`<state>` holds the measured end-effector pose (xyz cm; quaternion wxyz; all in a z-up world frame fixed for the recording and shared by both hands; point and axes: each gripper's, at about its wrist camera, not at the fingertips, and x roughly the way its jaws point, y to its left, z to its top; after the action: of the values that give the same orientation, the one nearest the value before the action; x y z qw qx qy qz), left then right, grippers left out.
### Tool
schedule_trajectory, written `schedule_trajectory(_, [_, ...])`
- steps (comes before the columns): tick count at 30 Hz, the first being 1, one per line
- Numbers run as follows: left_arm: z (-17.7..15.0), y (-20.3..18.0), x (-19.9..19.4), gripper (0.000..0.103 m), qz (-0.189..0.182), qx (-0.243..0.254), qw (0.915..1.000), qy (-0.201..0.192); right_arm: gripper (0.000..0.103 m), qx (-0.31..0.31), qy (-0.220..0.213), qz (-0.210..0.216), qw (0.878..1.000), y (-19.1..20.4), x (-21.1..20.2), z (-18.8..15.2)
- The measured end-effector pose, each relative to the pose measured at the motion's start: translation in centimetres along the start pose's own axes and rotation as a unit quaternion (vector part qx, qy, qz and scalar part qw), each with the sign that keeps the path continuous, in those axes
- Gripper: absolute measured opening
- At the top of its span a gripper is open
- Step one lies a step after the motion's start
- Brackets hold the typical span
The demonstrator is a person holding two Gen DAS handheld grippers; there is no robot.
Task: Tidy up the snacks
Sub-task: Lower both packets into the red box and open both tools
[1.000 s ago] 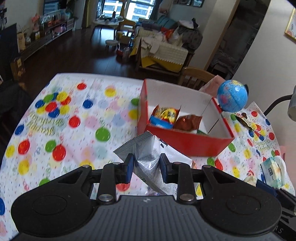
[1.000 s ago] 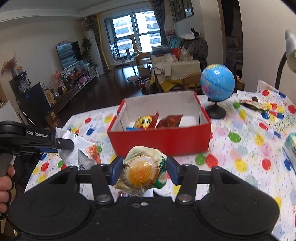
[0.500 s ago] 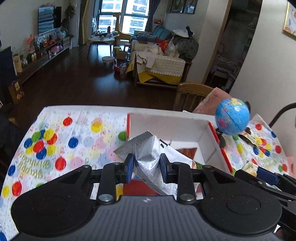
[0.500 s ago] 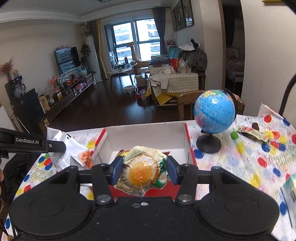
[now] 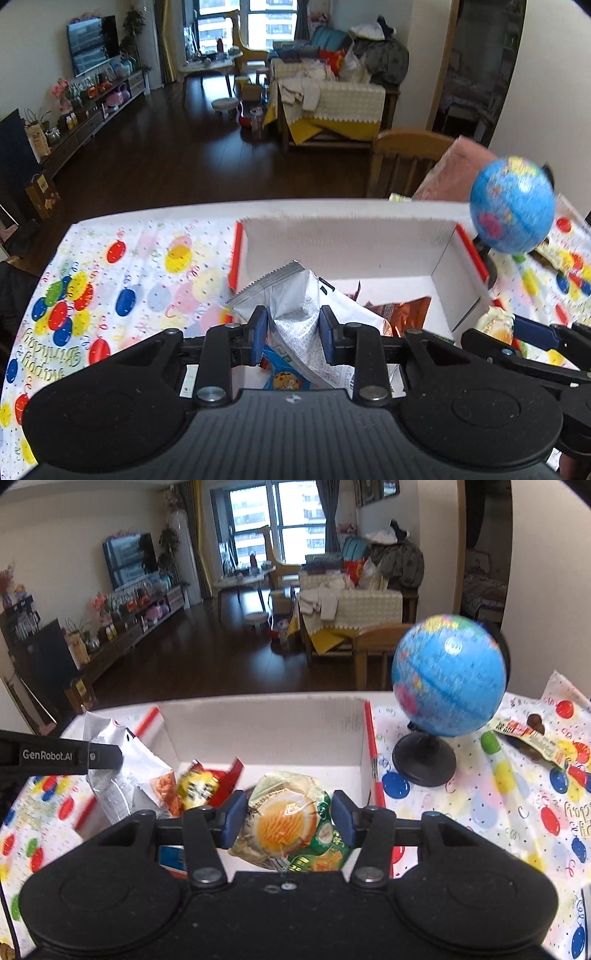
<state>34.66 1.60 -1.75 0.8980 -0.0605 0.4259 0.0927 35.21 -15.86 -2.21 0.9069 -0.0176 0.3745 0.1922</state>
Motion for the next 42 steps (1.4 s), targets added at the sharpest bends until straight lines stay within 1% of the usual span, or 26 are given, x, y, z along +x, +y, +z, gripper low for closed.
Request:
schedule_trajectory(5, [-0.3,-1.0,2.6,0.029,-0.002,0.009,0.9996,0.025,0.049,-0.003,0.027,0.003,1.000,-0.6,2.2,-0.7])
schedule_trajectory(10, [-1.1,-2.2,4.3,0.029,-0.010,0.035,0.9984,0.044,0.050,-0.009,0.050,0.013,0.999,-0.9,3.8,-1.3])
schedule_trajectory(12, [-1.5,-2.7,4.9,0.029,-0.006,0.046,0.9977,0.049,0.050,-0.014,0.058,0.018,0.998,-0.9,4.4,-1.4])
schedule_trajectory(18, [-2.4,-3.1,6.2,0.029,0.001,0.057,0.9960,0.068,0.051,-0.039,0.060,0.011,0.997,-0.1,4.4,-1.7])
schedule_trajectory(21, [-2.8,-2.8,6.5,0.030,0.006,0.057,0.9958,0.072,0.050,-0.043,0.059,0.012,0.997,-0.1,4.4,-1.6])
schedule_trajectory(22, [-2.9,-2.8,6.5,0.030,0.008,0.057,0.9956,0.073,0.048,-0.043,0.060,0.011,0.997,-0.1,4.3,-1.6])
schedule_trajectory(28, [-3.3,-2.2,6.2,0.032,0.008,0.052,0.9950,0.084,0.051,-0.038,0.060,0.010,0.997,-0.4,4.0,-1.8])
schedule_trajectory(29, [-3.3,-2.1,6.1,0.035,0.004,0.048,0.9951,0.086,0.053,-0.037,0.059,0.009,0.998,-0.4,3.9,-1.8])
schedule_trajectory(30, [-3.4,-2.0,5.9,0.046,0.003,0.044,0.9951,0.088,0.054,-0.037,0.057,0.008,0.998,-0.3,3.6,-1.9])
schedule_trajectory(32, [-3.4,-1.6,5.4,0.059,-0.003,0.037,0.9959,0.082,0.057,-0.034,0.054,0.007,0.998,-0.3,3.1,-2.0])
schedule_trajectory(33, [-3.5,-1.5,4.9,0.061,-0.006,0.033,0.9964,0.077,0.057,-0.033,0.052,0.006,0.998,-0.3,2.7,-2.0])
schedule_trajectory(35, [-3.6,-1.3,4.3,0.061,-0.012,0.028,0.9967,0.075,0.061,-0.031,0.047,0.003,0.998,-0.2,2.0,-2.1])
schedule_trajectory(37, [-3.6,-1.1,3.4,0.061,-0.019,0.024,0.9971,0.070,0.062,-0.028,0.041,0.000,0.999,-0.1,1.0,-2.1])
schedule_trajectory(38, [-3.6,-1.1,2.9,0.062,-0.022,0.024,0.9973,0.066,0.063,-0.027,0.038,-0.001,0.999,0.0,0.5,-2.1])
schedule_trajectory(39, [-3.7,-1.1,2.4,0.065,-0.023,0.024,0.9975,0.062,0.064,-0.027,0.034,-0.003,0.999,0.1,-0.1,-2.1])
schedule_trajectory(40, [-3.7,-1.0,1.9,0.066,-0.025,0.025,0.9977,0.058,0.064,-0.026,0.029,-0.006,0.999,0.1,-0.7,-2.1])
schedule_trajectory(42, [-3.9,-0.8,0.8,0.067,-0.031,0.024,0.9979,0.051,0.069,-0.025,0.021,-0.011,0.999,0.4,-1.8,-2.2])
